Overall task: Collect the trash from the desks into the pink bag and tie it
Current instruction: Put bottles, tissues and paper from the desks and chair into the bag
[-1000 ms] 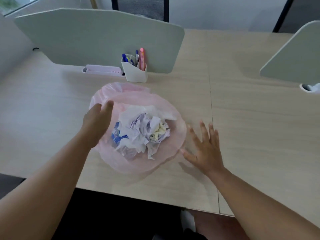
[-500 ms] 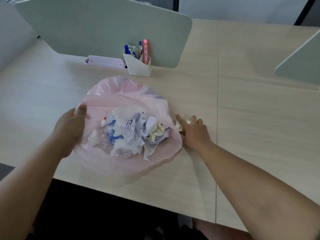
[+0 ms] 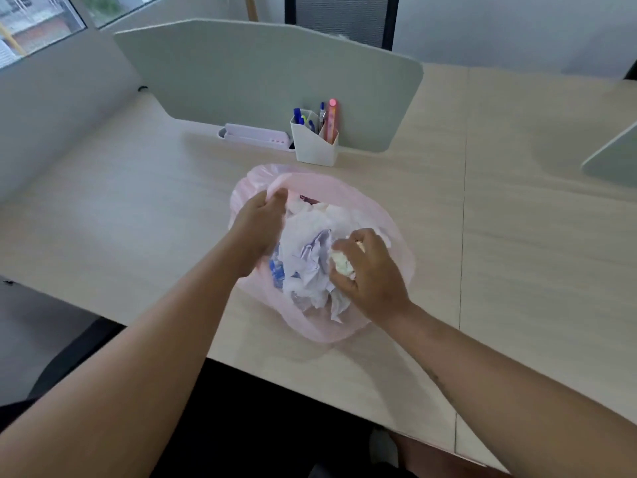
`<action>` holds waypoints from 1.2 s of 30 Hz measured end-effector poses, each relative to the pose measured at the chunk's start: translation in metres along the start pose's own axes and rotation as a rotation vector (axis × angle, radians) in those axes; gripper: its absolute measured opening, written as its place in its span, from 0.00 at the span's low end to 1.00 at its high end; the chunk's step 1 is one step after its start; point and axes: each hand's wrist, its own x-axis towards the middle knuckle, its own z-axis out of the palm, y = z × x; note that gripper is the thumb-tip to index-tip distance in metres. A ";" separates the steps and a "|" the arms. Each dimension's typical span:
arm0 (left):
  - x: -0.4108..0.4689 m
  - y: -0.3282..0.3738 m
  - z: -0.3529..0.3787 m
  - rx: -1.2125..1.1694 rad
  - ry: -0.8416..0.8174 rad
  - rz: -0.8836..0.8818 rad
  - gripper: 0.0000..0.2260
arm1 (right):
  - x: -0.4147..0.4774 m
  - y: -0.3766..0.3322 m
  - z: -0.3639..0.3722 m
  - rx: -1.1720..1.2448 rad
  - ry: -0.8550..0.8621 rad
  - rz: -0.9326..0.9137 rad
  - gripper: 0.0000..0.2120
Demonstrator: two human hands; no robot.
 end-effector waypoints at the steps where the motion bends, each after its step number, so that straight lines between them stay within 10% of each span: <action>1: -0.002 0.001 -0.001 0.032 -0.009 0.016 0.15 | 0.008 -0.009 0.012 -0.010 -0.027 -0.057 0.17; 7: -0.004 -0.006 -0.020 0.115 0.060 0.062 0.14 | 0.037 -0.008 0.073 -0.470 -0.537 -0.003 0.37; 13: -0.007 -0.019 -0.020 0.176 0.039 0.077 0.15 | 0.037 0.006 0.097 -0.508 -0.592 0.006 0.39; 21: -0.022 -0.009 -0.025 0.321 0.128 0.175 0.08 | 0.007 0.027 0.043 -0.342 -0.090 -0.203 0.32; 26: -0.021 -0.030 -0.034 0.419 0.151 0.222 0.13 | -0.026 0.073 0.021 -0.324 0.269 0.370 0.29; 30: -0.024 -0.063 -0.040 0.471 0.152 0.213 0.27 | -0.027 0.096 0.022 -0.174 0.108 1.007 0.47; 36: -0.045 -0.095 -0.034 0.426 0.190 0.120 0.31 | -0.017 0.108 0.024 -0.125 0.089 0.952 0.16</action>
